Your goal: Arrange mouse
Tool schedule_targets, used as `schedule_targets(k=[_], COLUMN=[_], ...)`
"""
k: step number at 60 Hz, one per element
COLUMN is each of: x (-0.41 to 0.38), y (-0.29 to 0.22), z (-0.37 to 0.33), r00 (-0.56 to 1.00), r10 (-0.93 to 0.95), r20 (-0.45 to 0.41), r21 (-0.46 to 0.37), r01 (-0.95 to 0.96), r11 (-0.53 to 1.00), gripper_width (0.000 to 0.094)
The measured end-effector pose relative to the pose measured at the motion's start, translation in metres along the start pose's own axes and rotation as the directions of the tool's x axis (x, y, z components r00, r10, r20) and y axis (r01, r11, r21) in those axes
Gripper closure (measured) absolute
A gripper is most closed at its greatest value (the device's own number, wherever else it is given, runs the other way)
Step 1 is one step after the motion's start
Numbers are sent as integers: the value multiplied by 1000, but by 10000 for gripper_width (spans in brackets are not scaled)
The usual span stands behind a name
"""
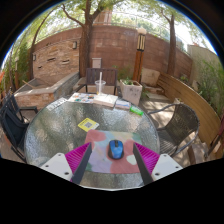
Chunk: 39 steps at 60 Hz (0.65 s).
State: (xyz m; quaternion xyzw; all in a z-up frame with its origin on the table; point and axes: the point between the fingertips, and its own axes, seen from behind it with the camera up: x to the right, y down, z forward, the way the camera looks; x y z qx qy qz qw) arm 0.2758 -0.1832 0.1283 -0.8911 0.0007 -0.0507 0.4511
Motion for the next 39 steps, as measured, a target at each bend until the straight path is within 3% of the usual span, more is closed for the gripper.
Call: schedule_targets(k=[21, 39], x=[-22, -20], y=[29, 43], z=[-161, -187], r00=[999, 999], r10=[21, 11], r20=[-49, -47], r21=[46, 36], r01=[-19, -9], r11=[999, 999], gripper_width=[86, 86])
